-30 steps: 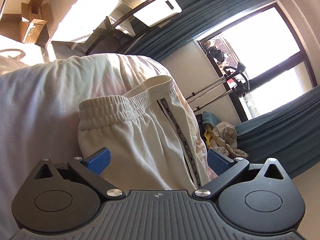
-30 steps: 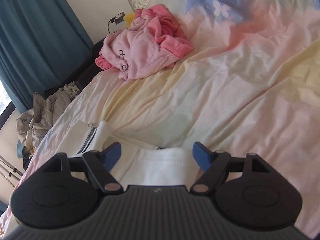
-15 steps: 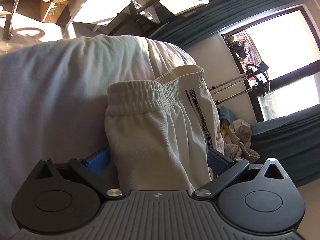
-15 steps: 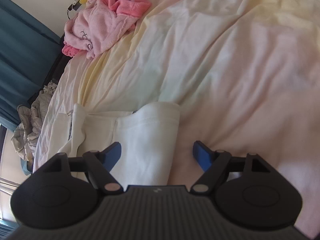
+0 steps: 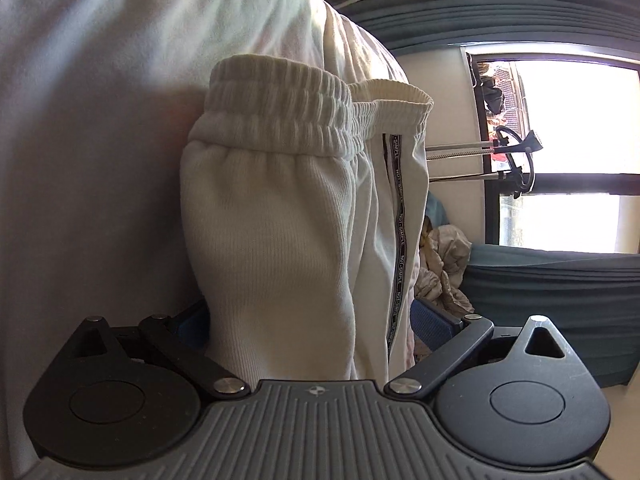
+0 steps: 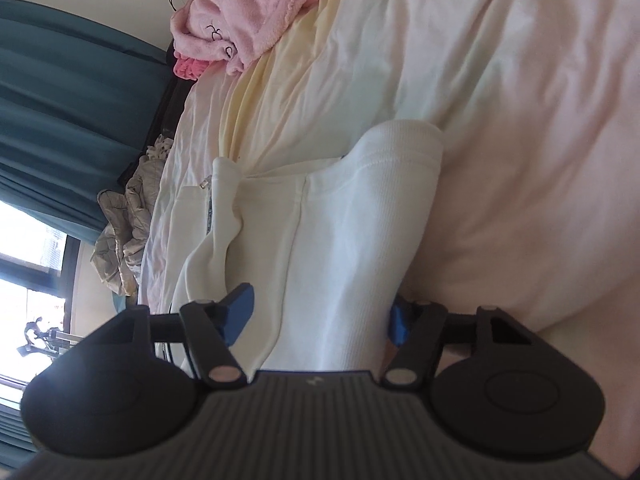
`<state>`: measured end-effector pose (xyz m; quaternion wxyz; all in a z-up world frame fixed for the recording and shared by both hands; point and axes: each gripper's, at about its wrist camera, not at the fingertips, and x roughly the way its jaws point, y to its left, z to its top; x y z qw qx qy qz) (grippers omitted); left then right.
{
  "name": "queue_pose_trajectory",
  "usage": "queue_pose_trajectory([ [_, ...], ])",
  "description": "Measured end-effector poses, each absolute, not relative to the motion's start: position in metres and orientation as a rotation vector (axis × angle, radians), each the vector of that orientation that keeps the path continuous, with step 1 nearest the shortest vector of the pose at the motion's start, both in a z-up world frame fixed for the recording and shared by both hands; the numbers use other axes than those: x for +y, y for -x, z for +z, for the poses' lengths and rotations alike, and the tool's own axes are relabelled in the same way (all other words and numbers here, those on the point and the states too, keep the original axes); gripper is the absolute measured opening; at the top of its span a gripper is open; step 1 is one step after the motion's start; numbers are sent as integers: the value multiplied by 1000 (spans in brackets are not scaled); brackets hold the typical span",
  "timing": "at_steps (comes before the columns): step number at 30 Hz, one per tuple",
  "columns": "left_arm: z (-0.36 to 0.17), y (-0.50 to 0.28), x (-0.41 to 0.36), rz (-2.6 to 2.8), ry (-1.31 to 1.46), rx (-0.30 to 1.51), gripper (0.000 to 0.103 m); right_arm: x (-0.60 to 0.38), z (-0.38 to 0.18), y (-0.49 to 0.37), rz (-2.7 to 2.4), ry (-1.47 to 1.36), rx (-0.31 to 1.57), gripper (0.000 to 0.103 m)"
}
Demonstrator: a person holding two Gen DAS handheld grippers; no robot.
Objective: Fold clothes
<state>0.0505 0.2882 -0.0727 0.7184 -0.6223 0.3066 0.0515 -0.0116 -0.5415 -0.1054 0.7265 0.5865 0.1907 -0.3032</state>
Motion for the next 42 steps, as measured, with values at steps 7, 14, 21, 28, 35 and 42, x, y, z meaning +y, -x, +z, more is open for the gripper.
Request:
queue_pose_trajectory([
  [7, -75, -38, 296, 197, 1422, 623, 23, -544, -104, 11, -738, -1230, 388, 7],
  [14, -33, 0, 283, 123, 1312, 464, 14, -525, -61, 20, -702, -1057, 211, 6],
  [21, -22, 60, 281, 76, 1424, 388, 13, -532, -36, 67, -720, -1093, 63, 5],
  [28, 2, 34, 269, 114, 1370, 413, 13, -547, -21, 40, -693, -1077, 110, 5],
  [35, 21, -48, 249, 170, 1320, 334, 13, -558, 12, -63, -644, -910, 170, 5],
  [42, 13, -156, 237, 174, 1195, 367, 14, -563, 5, -203, -681, -772, 252, 5],
])
